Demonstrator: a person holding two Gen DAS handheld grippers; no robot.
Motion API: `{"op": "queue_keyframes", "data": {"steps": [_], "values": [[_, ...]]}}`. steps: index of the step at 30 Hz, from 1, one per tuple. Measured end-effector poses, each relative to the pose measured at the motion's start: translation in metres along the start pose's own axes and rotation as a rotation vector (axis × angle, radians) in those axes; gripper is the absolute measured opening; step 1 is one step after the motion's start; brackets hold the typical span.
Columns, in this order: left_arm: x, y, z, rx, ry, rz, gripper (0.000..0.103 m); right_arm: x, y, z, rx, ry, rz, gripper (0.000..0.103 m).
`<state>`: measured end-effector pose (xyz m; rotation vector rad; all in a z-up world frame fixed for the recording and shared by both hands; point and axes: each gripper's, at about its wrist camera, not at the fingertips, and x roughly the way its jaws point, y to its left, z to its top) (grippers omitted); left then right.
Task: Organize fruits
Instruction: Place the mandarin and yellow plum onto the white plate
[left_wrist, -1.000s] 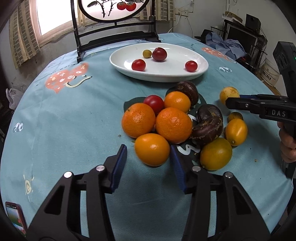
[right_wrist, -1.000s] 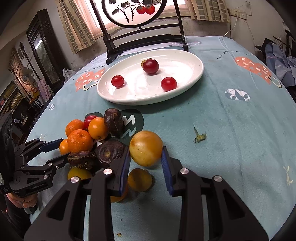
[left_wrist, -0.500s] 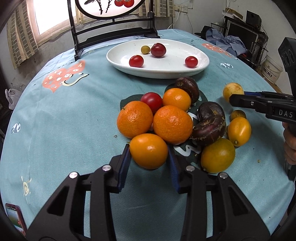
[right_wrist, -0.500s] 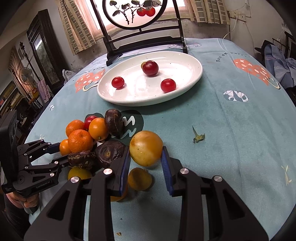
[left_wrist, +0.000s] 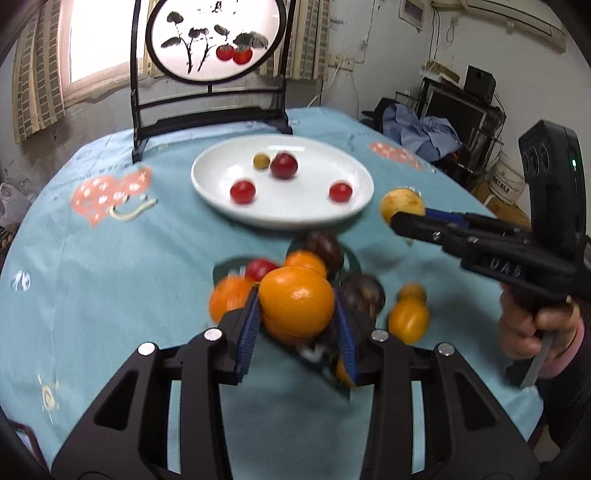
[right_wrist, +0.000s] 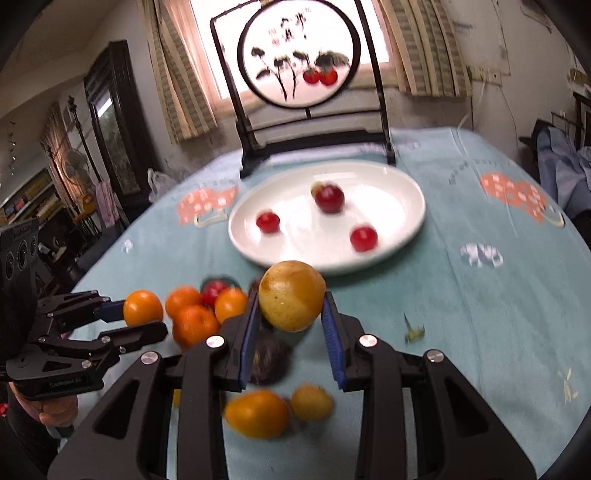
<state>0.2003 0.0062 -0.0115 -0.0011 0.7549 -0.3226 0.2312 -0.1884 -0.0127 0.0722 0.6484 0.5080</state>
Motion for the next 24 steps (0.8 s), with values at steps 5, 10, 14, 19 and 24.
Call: {"op": "queue_keyframes", "data": {"steps": [5,10,14,19,24], "values": [[0.038,-0.002,0.054,-0.018,-0.011,0.041,0.039,0.037,-0.011,0.027,0.031,0.007,-0.06,0.033],[0.085,0.006,0.082,-0.046,0.044,0.078,0.039,0.072,-0.026,0.038,0.03,0.057,-0.089,0.033],[0.106,0.015,0.084,-0.079,0.088,0.103,0.049,0.081,-0.032,0.042,0.05,0.096,-0.06,0.043],[0.07,0.02,0.082,-0.085,-0.012,0.159,0.087,0.053,-0.028,0.041,0.069,0.053,-0.006,0.045],[0.037,0.031,0.066,-0.126,-0.062,0.216,0.091,0.038,-0.011,0.024,0.051,0.06,0.062,0.045]]}}
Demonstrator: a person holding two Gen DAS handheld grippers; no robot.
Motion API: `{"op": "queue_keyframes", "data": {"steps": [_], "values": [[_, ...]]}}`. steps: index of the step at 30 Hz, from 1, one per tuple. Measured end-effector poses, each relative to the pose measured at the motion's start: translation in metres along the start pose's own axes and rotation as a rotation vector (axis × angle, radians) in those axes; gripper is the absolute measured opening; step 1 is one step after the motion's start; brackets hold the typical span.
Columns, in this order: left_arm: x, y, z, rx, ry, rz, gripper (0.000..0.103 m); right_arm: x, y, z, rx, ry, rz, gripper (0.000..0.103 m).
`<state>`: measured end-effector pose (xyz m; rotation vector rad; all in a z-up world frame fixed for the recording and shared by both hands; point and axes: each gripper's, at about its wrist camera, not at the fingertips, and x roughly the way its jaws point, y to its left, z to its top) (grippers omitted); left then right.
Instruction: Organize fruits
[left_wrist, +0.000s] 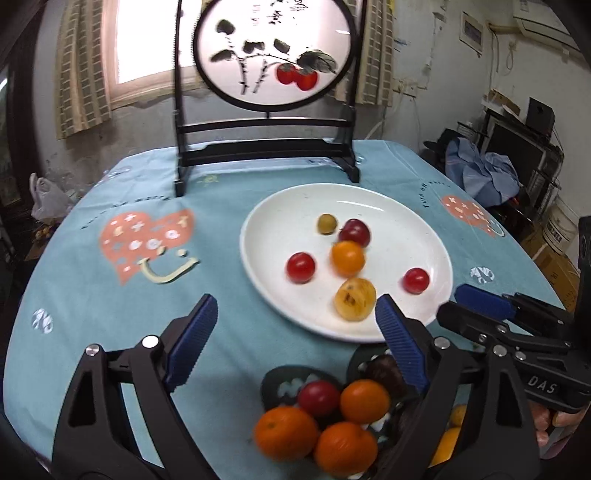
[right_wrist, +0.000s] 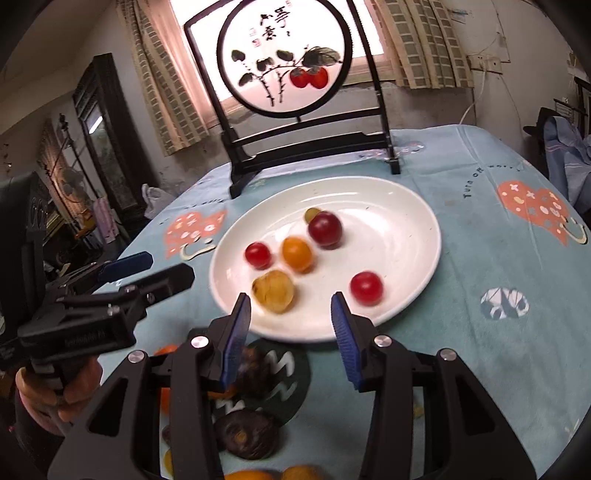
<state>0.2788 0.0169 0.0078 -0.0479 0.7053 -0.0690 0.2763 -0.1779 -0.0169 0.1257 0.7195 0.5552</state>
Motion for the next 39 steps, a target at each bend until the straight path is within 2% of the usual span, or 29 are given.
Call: {"op": "queue_keyframes", "data": {"steps": [1,4,9,15,21,32,37,39], "values": [[-0.004,0.005,-0.006,-0.011,-0.007,0.022,0.094,0.001,0.003,-0.003,-0.006,0.012,0.015,0.045],[-0.009,0.018,-0.024,-0.042,0.007,0.071,0.094,0.005,0.011,-0.011,-0.013,0.047,0.047,0.045],[-0.016,0.03,-0.04,-0.082,0.048,0.06,0.094,0.016,0.018,-0.019,-0.015,0.105,0.087,0.045],[-0.027,0.027,-0.042,-0.061,0.019,0.078,0.094,0.027,0.015,-0.022,0.021,0.148,0.091,0.045],[-0.028,0.025,-0.041,-0.06,0.022,0.074,0.094,0.037,0.006,-0.02,0.093,0.181,0.108,0.043],[-0.029,0.028,-0.04,-0.077,0.021,0.067,0.094,0.045,0.006,-0.02,0.126,0.206,0.113,0.04],[-0.029,0.028,-0.041,-0.074,0.025,0.069,0.094,0.046,0.003,-0.02,0.153,0.214,0.126,0.035],[-0.029,0.028,-0.041,-0.072,0.025,0.071,0.094,0.045,0.003,-0.02,0.156,0.219,0.124,0.028]]}}
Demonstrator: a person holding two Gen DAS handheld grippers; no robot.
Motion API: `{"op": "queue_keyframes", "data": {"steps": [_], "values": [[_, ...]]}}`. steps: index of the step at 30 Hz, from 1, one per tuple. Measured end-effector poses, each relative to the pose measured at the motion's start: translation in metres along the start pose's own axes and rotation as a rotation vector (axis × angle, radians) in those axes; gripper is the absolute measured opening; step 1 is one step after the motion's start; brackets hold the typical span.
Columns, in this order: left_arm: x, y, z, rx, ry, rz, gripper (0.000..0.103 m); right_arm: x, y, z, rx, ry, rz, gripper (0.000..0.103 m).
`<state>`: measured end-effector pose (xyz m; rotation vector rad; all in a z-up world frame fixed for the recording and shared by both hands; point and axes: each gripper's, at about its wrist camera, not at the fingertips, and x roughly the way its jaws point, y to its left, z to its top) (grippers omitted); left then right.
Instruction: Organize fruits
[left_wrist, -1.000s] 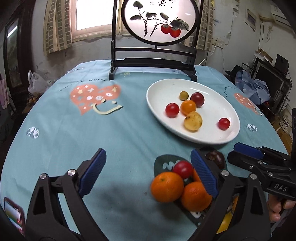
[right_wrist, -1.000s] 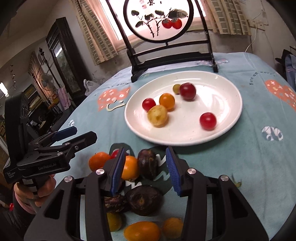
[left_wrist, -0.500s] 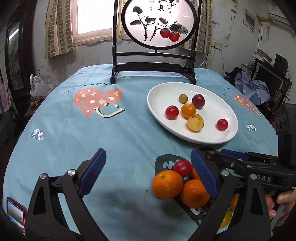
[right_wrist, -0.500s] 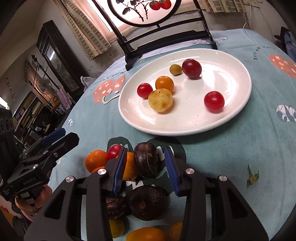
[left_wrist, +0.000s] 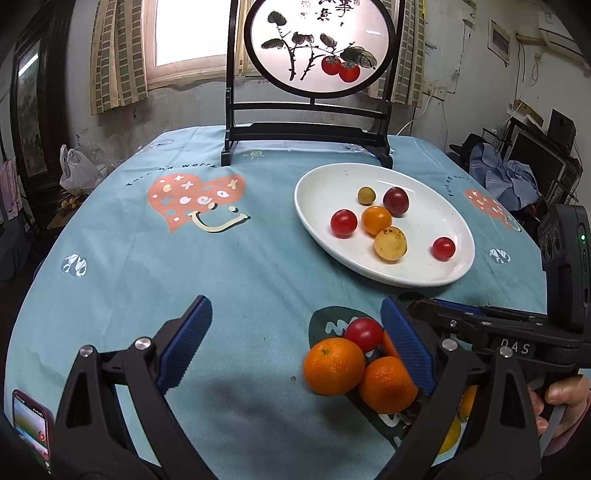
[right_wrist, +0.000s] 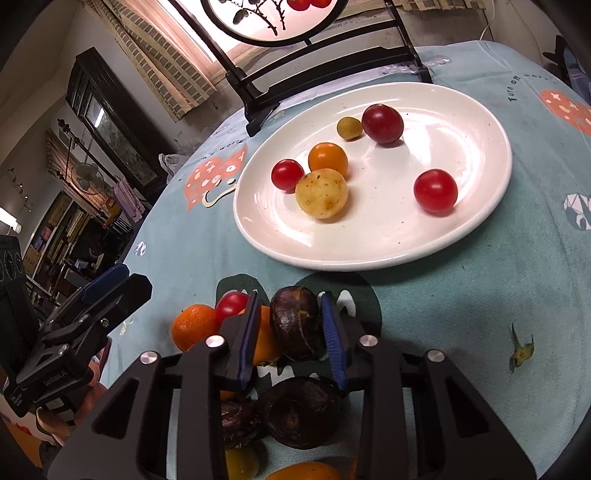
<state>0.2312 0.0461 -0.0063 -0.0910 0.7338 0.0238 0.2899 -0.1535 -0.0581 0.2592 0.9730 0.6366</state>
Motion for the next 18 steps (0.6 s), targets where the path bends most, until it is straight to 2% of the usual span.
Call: {"op": "queue_keyframes", "data": {"steps": [5,9,12,14,16,18], "values": [[0.004,0.003,-0.001,-0.009,0.014,0.002,0.094,-0.012,-0.005,-0.003,0.034,0.014,0.044,0.026],[0.01,0.004,-0.005,0.01,0.066,-0.033,0.093,-0.037,-0.001,-0.006,0.033,-0.046,0.115,0.026],[0.015,0.003,-0.011,0.035,0.109,-0.075,0.08,-0.046,0.002,-0.008,0.028,-0.069,0.126,0.026],[0.018,0.004,-0.014,0.038,0.139,-0.107,0.068,-0.047,0.003,-0.01,0.029,-0.069,0.126,0.026],[0.021,0.006,-0.017,0.042,0.167,-0.145,0.061,-0.048,0.003,-0.011,0.032,-0.069,0.123,0.026],[0.018,0.006,-0.02,0.069,0.17,-0.168,0.061,-0.049,0.003,-0.011,0.032,-0.068,0.124,0.026]]}}
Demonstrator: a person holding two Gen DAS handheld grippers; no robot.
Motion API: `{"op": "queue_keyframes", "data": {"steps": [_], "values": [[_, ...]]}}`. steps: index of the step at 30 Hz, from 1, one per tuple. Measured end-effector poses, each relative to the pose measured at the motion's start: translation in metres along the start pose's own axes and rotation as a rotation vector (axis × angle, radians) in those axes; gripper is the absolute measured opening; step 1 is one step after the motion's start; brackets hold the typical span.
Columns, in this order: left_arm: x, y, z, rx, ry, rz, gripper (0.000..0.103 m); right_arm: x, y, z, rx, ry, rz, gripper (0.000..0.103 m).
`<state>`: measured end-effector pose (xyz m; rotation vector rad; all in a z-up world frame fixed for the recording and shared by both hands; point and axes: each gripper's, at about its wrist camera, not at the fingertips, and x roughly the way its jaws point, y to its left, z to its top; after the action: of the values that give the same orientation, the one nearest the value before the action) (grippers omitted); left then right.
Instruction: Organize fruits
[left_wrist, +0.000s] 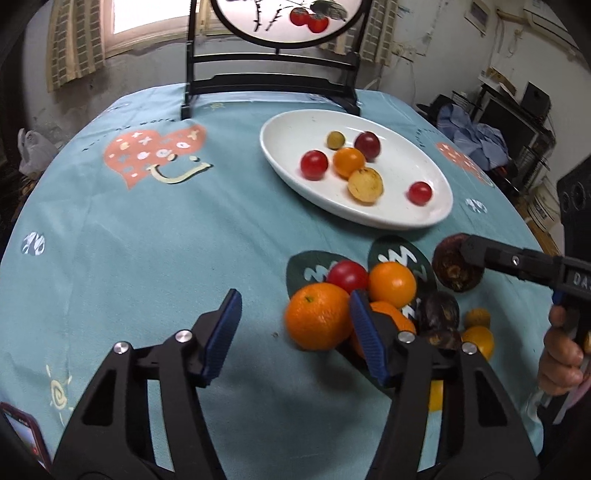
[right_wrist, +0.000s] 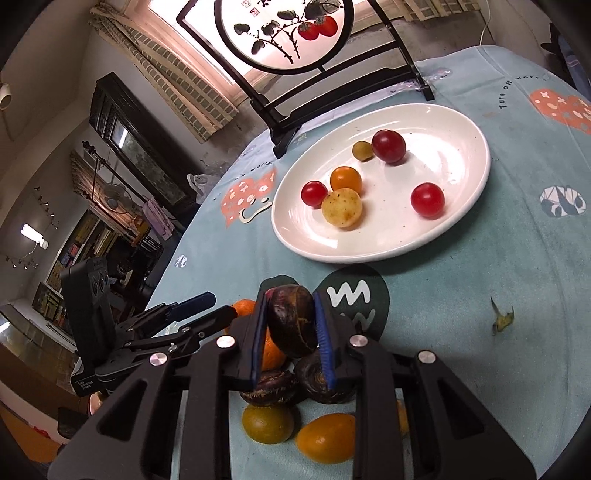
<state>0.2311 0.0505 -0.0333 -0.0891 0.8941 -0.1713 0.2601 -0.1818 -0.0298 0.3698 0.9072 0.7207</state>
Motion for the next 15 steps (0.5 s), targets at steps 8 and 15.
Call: {"op": "queue_keyframes", "data": {"steps": [8,15], "values": [[-0.004,-0.001,-0.008,0.133,-0.003,0.015,0.062,-0.002,0.0,0.0,-0.003,-0.009,0.005,0.026],[-0.002,-0.005,-0.016,0.238,0.036,-0.015,0.062,-0.004,-0.001,0.0,0.004,-0.013,0.006,0.026]]}}
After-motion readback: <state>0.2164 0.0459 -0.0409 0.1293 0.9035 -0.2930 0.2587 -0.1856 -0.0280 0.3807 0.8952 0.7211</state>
